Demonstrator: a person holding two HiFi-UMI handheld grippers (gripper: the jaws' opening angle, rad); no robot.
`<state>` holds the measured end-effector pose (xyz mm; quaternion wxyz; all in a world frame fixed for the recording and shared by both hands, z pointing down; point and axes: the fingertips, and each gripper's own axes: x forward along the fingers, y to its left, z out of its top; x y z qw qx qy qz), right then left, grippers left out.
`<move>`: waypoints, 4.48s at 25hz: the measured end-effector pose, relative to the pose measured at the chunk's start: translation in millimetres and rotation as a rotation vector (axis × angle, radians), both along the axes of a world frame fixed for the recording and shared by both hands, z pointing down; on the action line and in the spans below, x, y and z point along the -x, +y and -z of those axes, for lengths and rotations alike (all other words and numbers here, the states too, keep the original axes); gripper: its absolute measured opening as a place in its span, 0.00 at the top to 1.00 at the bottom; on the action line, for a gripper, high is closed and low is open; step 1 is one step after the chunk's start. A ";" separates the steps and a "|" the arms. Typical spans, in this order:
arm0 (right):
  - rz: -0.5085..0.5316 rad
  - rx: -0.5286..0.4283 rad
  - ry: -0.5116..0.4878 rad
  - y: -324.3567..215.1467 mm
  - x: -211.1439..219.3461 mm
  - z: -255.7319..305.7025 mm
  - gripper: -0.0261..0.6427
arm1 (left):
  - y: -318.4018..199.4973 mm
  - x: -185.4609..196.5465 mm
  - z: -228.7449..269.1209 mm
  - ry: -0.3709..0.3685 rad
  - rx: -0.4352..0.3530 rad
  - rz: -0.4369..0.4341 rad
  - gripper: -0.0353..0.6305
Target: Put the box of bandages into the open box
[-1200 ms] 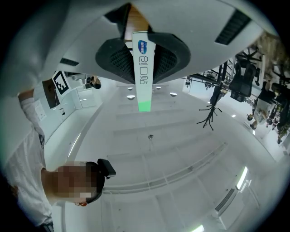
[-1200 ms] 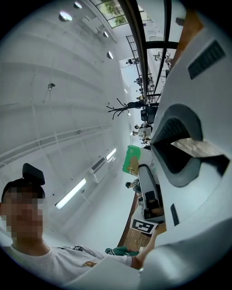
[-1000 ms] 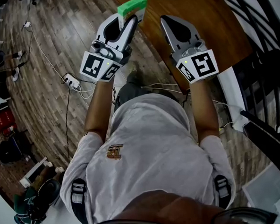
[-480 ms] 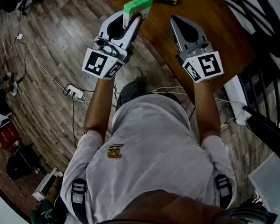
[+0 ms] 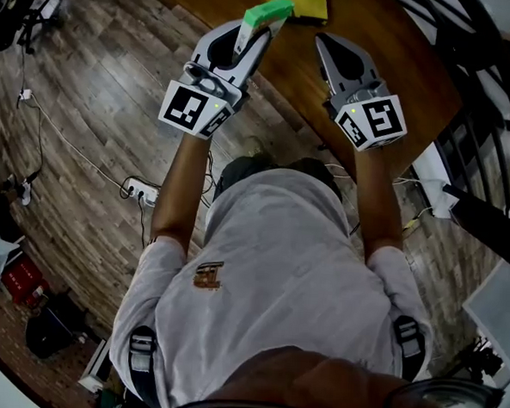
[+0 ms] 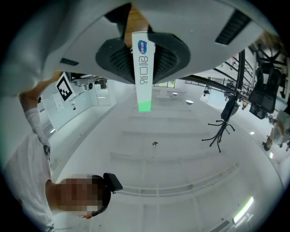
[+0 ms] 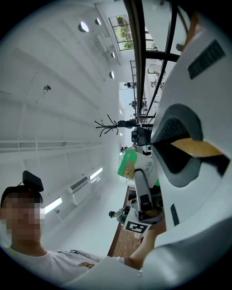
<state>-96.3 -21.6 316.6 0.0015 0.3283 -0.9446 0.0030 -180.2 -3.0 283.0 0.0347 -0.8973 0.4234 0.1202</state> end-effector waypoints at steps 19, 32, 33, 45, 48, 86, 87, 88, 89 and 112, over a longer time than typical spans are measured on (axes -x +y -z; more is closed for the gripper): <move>-0.031 0.002 0.050 -79.5 14.2 -1.3 0.91 | -91.2 1.8 -10.6 -0.132 0.031 -0.086 0.79; -0.016 0.032 0.043 -152.1 -33.5 -23.8 0.91 | -191.4 -45.7 -59.3 -0.339 0.123 -0.123 0.79; -0.017 0.038 0.039 -157.6 -38.4 -27.1 0.91 | -198.4 -50.8 -66.2 -0.369 0.137 -0.131 0.79; -0.022 0.102 0.020 -204.0 -71.0 -64.0 0.91 | -277.5 -87.8 -172.0 -0.746 0.333 -0.243 0.79; -0.022 0.108 0.021 -208.8 -75.5 -67.9 0.91 | -291.1 -92.7 -198.5 -0.817 0.384 -0.267 0.79; -0.041 0.174 0.065 -234.0 -70.7 -97.1 0.91 | -345.2 -104.4 -292.8 -1.004 0.575 -0.360 0.73; -0.042 0.175 0.066 -233.8 -70.9 -98.2 0.91 | -345.4 -104.6 -291.6 -0.994 0.570 -0.357 0.71; -0.044 0.176 0.067 -233.9 -71.3 -99.2 0.91 | -345.9 -104.9 -290.0 -0.982 0.565 -0.356 0.70; -0.046 0.176 0.068 -234.4 -71.6 -99.9 0.91 | -346.3 -105.3 -287.7 -0.970 0.560 -0.355 0.68; -0.054 0.119 0.032 -199.7 -55.5 -61.4 0.91 | -271.0 -83.5 -121.3 -0.526 0.238 -0.161 0.69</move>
